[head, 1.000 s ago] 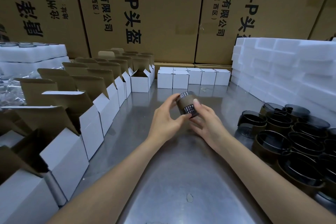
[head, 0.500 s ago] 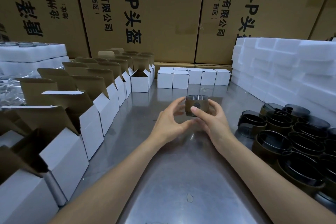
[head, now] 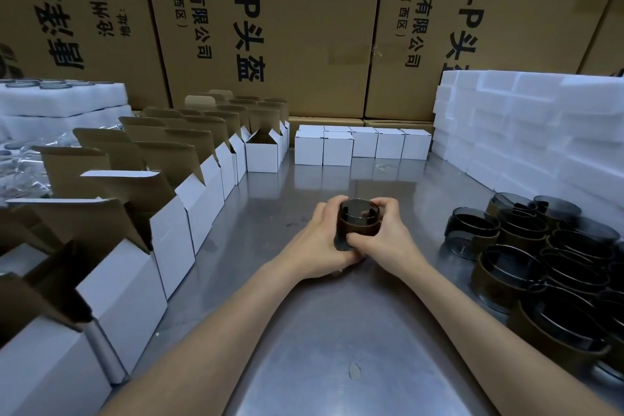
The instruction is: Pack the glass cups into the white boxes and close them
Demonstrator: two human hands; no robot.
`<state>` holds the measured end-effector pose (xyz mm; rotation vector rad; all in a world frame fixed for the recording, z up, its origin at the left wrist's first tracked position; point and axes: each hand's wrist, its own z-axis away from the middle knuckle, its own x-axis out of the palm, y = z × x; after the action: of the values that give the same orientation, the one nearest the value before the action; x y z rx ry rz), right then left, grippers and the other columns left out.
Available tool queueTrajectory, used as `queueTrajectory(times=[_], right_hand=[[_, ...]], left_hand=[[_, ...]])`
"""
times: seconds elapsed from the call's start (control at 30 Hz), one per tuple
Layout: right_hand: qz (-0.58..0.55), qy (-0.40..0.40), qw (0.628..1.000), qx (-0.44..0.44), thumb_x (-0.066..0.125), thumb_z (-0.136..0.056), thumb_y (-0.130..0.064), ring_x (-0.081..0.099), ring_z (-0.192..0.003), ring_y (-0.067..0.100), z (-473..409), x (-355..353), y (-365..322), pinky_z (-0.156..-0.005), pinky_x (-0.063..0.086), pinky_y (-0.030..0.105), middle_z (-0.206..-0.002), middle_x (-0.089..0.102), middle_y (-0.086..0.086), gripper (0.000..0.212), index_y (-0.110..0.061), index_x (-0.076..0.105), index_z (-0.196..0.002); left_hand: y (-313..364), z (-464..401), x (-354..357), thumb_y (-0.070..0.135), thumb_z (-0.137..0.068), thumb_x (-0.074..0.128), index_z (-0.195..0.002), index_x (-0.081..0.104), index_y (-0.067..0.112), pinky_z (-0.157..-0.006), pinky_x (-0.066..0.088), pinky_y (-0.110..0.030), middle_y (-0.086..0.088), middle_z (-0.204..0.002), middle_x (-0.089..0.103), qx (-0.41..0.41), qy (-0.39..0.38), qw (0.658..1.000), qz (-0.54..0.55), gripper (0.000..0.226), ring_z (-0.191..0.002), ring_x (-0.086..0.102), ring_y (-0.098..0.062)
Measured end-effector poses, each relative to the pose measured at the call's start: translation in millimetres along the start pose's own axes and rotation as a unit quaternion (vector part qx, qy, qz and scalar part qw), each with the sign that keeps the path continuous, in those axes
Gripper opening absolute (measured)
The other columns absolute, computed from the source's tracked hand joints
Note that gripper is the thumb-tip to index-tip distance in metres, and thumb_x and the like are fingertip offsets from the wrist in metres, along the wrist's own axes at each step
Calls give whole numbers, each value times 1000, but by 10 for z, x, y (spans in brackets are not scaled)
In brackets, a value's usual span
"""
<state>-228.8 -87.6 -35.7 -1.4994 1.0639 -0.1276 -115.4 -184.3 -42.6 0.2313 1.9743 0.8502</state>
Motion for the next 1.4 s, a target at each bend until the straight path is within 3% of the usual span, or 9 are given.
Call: queueTrajectory(times=[0.13, 0.23, 0.37, 0.57, 0.67, 0.83, 1.07, 1.27, 1.4], right_hand=[[13, -4, 1000, -4, 71, -76, -24, 53, -110, 18, 3, 28, 4, -93, 44, 37, -121, 51, -2, 70, -21, 29, -132], [-33, 6, 999, 2, 67, -83, -39, 49, -114, 15, -7, 27, 0, -95, 40, 34, -126, 46, -4, 66, -23, 29, -135], [-118, 34, 992, 28, 52, -92, -48, 48, -109, 10, -25, 1, -12, -85, 30, 24, -122, 50, -6, 40, -30, 38, -125], [-136, 58, 989, 32, 41, -93, -53, 50, -106, 6, -52, -3, 24, -82, 32, 24, -114, 60, -11, 39, -26, 46, -121], [-135, 51, 989, 38, 42, -92, -55, 51, -100, -6, -68, 12, 45, -77, 33, 13, -113, 61, -13, 36, -30, 49, -116], [-155, 48, 986, 40, 37, -66, -76, 54, -98, -7, -57, 38, 47, -76, 37, 16, -106, 63, -15, 60, -37, 51, -109], [-136, 57, 988, 37, 45, -89, -59, 56, -99, 0, -76, 49, 78, -75, 37, 17, -105, 64, -13, 30, -35, 53, -104], [-134, 53, 989, 37, 43, -90, -56, 53, -97, -7, -61, 28, 40, -72, 35, 14, -103, 64, -16, 24, -36, 53, -98], [-142, 64, 987, 37, 45, -91, -55, 57, -97, 5, -74, 39, 52, -74, 38, 22, -99, 65, -12, 23, -35, 53, -95]], left_hand=[[-42, -49, -39, 16, -73, 52, -135, 38, 26, -95, 46, -38, 1, -117, 50, -27, 9, 997, 77, 64, -105, 55, -18], [-136, -178, -86, 0, -83, 45, -132, 47, 19, -95, 44, -32, 5, -108, 57, -78, 100, 987, 103, 53, -109, 55, -19], [-346, -570, -260, 10, -89, 50, -136, 45, 17, -95, 38, -28, 1, -133, 49, -141, 191, 971, -1, 47, -123, 48, -19], [-683, -1210, -722, 32, -94, 53, -151, 20, 27, -115, 20, -48, -17, -157, 9, -250, 81, 920, -292, 65, -144, 12, -39], [-806, -1414, -846, 45, -96, 45, -152, 12, 35, -117, 11, -51, -17, -159, -9, -263, 28, 890, -371, 66, -145, -4, -45], [-883, -1663, -893, 58, -95, 41, -152, 14, 35, -117, 4, -51, -18, -160, 1, -266, -5, 864, -427, 67, -146, -3, -41], [-718, -1664, -822, 35, -93, 51, -129, 53, 15, -111, 22, -45, -12, -133, 44, -190, 66, 895, -399, 42, -128, 38, -30], [-395, -1364, -538, 33, -94, 49, -128, 55, 15, -113, 14, -44, -9, -129, 46, -132, 119, 944, -278, 39, -120, 46, -27], [-124, -1088, -321, 43, -95, 47, -126, 56, 20, -115, 9, -42, -4, -130, 47, -94, 118, 958, -244, 40, -122, 47, -22]])
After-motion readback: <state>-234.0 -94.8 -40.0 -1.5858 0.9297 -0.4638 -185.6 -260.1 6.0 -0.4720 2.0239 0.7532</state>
